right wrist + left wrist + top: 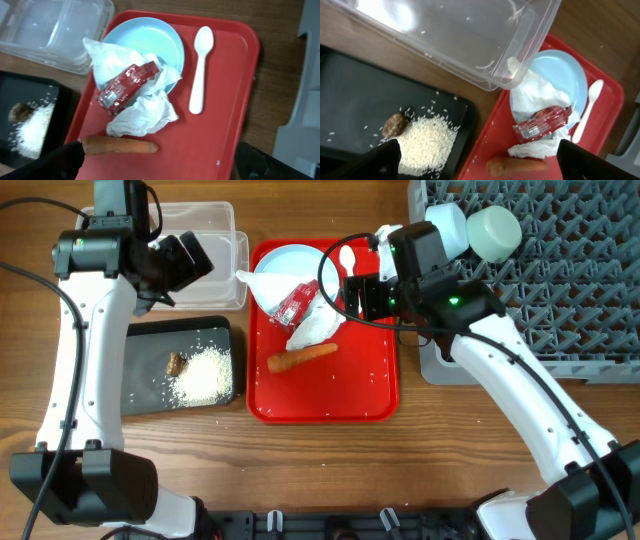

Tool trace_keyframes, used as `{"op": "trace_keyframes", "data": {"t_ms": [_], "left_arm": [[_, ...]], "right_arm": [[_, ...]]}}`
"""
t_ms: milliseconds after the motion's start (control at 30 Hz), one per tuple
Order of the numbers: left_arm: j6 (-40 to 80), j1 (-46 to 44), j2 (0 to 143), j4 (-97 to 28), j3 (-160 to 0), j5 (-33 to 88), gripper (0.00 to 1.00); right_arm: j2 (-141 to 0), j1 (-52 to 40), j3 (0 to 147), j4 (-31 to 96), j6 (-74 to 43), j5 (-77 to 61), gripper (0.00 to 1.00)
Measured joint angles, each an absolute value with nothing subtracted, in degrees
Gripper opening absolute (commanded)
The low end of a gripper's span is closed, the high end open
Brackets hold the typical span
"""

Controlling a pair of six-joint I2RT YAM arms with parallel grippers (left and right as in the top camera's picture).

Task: Sort waste into correct bins and load items into the dishwasher rack
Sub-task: 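Reach the left gripper to the carrot on the red tray and grasp it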

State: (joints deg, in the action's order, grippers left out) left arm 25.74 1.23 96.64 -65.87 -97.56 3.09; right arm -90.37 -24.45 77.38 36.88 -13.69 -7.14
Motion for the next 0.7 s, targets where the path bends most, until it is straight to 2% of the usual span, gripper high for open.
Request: {"op": "trace_keyframes", "data": {"t_ms": [133,200,300,400,433,467,533,600,700], "left_arm": [[25.8,1.2,96.6,-66.3,-97.6,4.4,0.98],[25.8,1.2,96.6,-66.1,-97.6,5.9,0.91],[23.9,-0.6,96.7,-63.6,-97.6,9.4,0.91],[19.0,-8.4,98.5,-64.2,-97.6,9.3,0.87],[17.2,-11.6,99.6,-65.2,-97.6,8.6,0.84],[15.3,-15.2,101.1,-66.5,-97.6,7.7,0.74],[11.1,-22.0,105.0,-69.2,-97.6,6.0,0.72],[7.6,-27.1,108.9,-70.2,-97.6,4.8,0.64],[4.7,-32.1,114.6,-70.3,-97.4,3.4,0.59]], "right_arm": [[-87.8,-20.0,77.2,39.3,-14.2,-9.0,1.0],[-83.5,-14.6,77.2,40.7,-14.3,-9.3,1.0],[-77.6,-7.5,77.2,42.0,-14.3,-9.6,1.0],[-75.7,-2.4,77.2,43.8,-14.3,-9.7,1.0],[-75.8,-1.2,77.2,44.6,-14.3,-9.6,1.0],[-75.9,-0.3,77.2,45.7,-14.3,-9.6,1.0],[-75.9,0.4,77.2,46.4,-14.3,-9.6,1.0],[-75.9,0.5,77.2,46.8,-14.3,-9.6,1.0],[-75.9,0.5,77.2,47.1,-14.3,-9.6,1.0]]}}
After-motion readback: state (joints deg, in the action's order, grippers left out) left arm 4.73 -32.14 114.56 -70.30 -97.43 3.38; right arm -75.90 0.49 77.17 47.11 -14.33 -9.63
